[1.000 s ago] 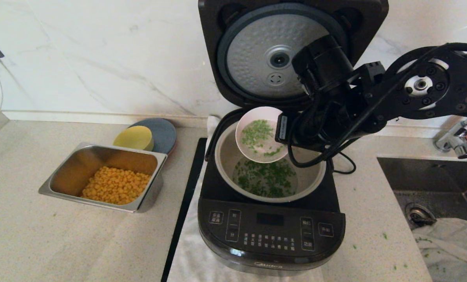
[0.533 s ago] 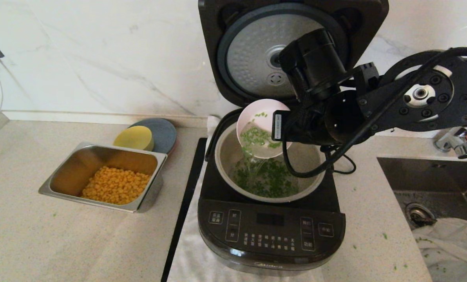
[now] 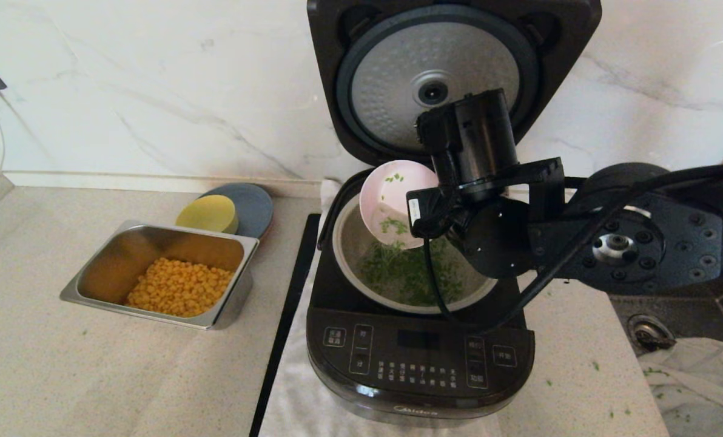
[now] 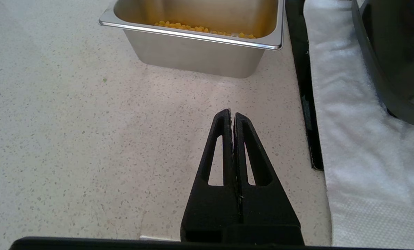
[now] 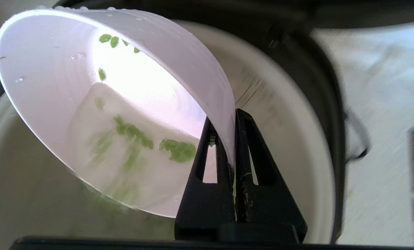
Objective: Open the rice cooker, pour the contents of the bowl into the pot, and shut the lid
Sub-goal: Pour the water from the bowl into the rice cooker
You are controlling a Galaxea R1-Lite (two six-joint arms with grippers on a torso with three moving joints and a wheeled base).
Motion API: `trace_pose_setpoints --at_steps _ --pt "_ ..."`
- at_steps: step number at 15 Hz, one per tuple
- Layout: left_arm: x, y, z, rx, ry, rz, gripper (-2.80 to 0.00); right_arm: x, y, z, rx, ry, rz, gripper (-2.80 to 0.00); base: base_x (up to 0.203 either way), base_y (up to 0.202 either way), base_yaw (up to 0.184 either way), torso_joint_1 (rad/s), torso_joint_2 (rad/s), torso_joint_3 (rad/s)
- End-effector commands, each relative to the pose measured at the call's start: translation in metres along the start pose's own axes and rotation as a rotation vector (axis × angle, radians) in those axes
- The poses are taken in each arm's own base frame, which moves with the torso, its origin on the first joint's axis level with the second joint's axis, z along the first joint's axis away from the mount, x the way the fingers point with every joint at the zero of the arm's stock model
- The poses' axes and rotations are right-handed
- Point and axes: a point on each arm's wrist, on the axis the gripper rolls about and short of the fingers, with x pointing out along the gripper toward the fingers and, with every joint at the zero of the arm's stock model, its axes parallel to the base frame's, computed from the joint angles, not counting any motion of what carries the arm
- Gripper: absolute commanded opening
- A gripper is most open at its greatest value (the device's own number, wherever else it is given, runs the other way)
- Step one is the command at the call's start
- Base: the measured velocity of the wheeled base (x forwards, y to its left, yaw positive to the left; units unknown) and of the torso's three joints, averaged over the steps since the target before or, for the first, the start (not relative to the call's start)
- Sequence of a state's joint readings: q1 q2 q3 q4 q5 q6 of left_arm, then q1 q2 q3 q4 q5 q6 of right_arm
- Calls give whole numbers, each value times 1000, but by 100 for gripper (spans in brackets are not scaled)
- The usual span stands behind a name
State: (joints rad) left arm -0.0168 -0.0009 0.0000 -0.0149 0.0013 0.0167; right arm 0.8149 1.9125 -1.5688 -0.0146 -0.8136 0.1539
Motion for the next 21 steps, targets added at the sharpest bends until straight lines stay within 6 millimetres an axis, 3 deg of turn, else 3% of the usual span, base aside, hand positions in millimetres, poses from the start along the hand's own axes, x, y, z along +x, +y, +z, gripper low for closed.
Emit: trace_pose_setpoints --at_steps 1,6,8,15,21 --pt "0 0 -2 2 7 0 -280 0 -1 -5 -38 -97 -22 -280 0 0 0 0 0 0" --pt "0 0 -2 0 7 0 -280 -2 -3 -6 -108 -399 -104 -280 0 0 0 0 0 0" --pt "0 0 -2 0 7 0 -280 1 -1 -17 -151 -471 -148 -280 0 0 0 0 0 0" --pt "0 0 -2 0 7 0 -280 -17 -1 -9 -108 -522 -125 -280 0 0 0 0 0 0" --pt "0 0 -2 0 7 0 -280 -21 5 -27 -155 -485 -94 -280 0 0 0 0 0 0"
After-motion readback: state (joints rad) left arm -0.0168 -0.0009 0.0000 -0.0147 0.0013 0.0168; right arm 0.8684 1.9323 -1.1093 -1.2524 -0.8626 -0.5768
